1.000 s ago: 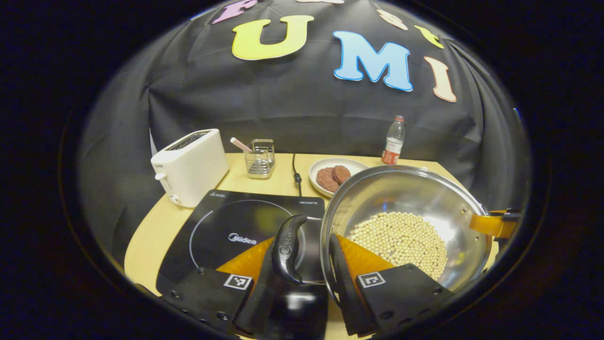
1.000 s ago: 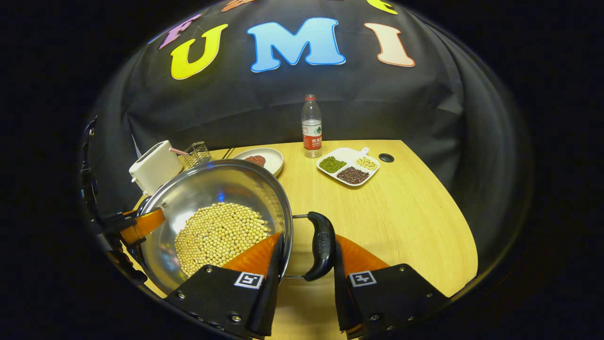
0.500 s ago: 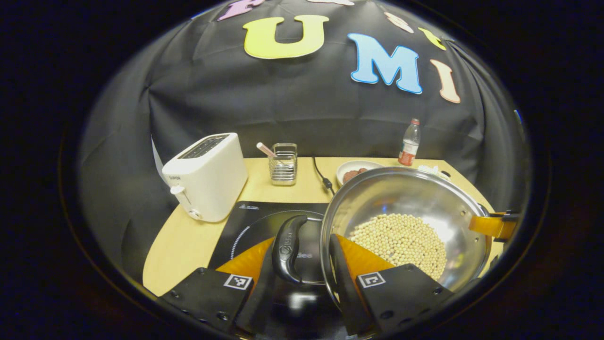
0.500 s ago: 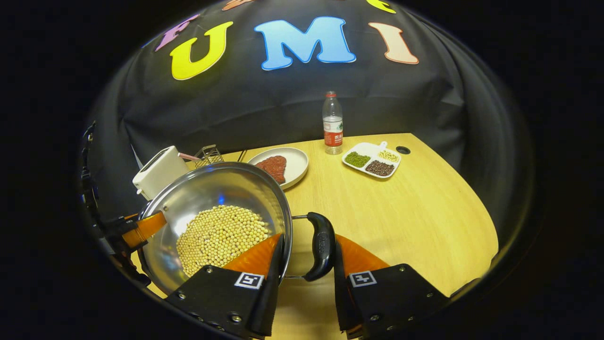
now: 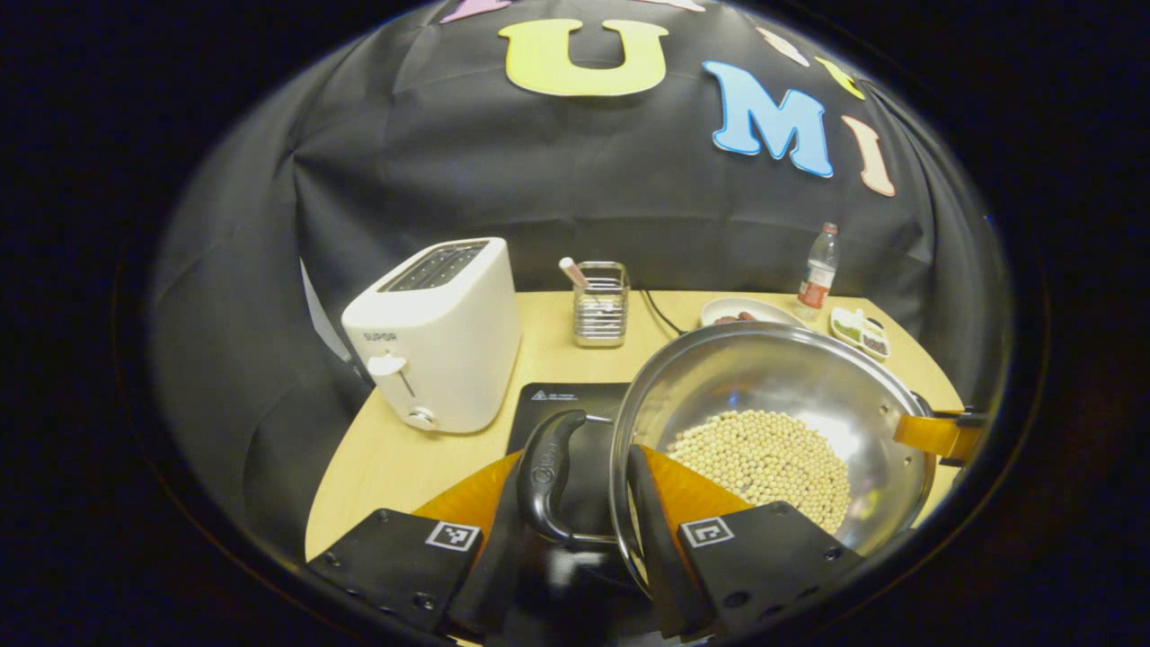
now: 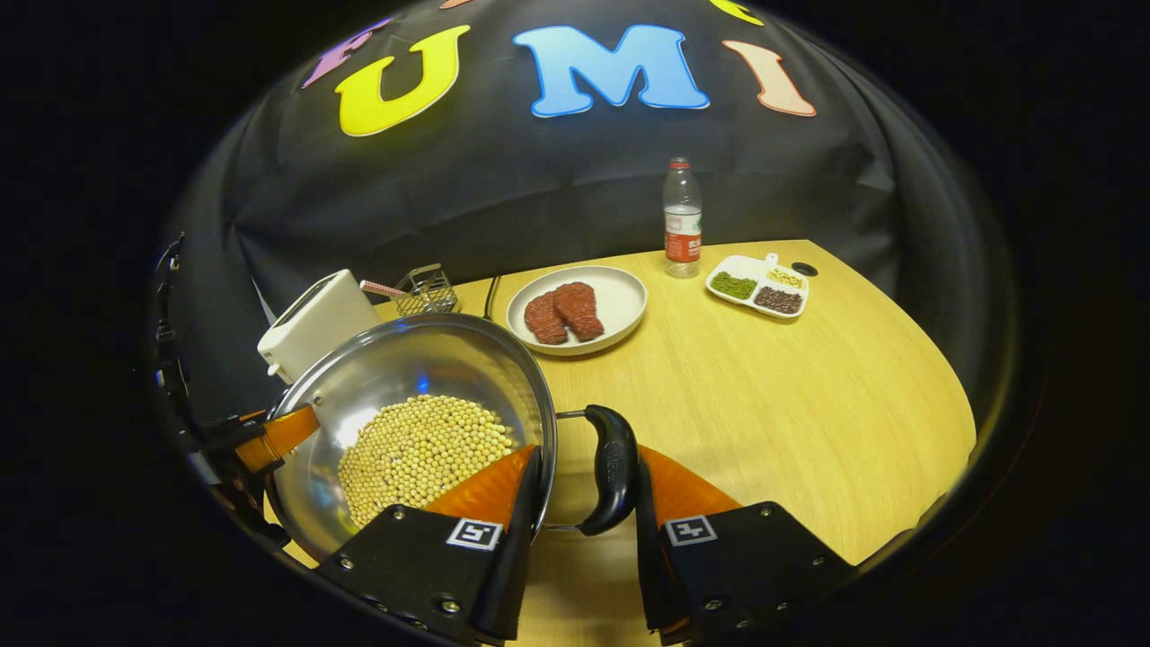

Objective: First push the handle of the pot to place it horizontally, then grasp the pot with both hands and set it on the induction cooktop.

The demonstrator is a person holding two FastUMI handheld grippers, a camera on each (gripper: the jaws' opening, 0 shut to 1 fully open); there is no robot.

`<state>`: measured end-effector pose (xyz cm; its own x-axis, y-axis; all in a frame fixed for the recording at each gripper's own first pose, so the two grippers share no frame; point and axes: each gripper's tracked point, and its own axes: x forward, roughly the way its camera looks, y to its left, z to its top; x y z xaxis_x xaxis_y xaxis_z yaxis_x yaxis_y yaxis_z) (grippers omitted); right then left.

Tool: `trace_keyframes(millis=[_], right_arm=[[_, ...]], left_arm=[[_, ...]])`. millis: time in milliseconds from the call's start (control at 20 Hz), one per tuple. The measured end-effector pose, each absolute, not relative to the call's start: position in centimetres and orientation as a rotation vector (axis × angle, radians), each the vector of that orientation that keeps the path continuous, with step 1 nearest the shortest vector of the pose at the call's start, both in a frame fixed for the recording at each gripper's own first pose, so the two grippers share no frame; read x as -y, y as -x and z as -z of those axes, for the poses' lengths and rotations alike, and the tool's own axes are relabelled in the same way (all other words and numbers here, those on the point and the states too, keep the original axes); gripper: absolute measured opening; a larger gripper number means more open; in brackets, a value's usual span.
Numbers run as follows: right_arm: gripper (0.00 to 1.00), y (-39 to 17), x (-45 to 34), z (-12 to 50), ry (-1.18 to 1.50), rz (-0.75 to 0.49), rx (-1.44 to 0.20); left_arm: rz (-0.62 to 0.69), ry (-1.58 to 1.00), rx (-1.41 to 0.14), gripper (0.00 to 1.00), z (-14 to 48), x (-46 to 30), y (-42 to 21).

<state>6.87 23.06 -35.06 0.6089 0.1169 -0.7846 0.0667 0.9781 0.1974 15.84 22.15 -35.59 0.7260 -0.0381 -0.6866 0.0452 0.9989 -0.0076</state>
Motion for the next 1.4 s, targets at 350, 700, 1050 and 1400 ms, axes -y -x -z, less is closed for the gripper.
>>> trace_keyframes(millis=[350, 700, 1050, 1400], right_arm=[[0.52, -8.1, -26.8, 35.1, -0.221, -0.059, -0.900], [0.73, -9.9, -27.2, 32.9, -0.206, -0.115, -0.782], [0.99, -10.7, -17.8, 22.1, -0.075, -0.103, -0.487], [0.98, -5.4, -7.4, 14.7, -0.035, -0.088, -0.328]], left_arm=[[0.009, -0.010, -0.757, 0.67, 36.0, -26.3, -16.5], [-0.026, 0.000, -0.678, 0.75, 35.1, -28.1, -17.2], [-0.063, -0.074, -0.357, 0.97, 21.4, -22.7, -17.6], [-0.029, 0.016, -0.202, 0.96, 11.5, -10.4, -11.7]])
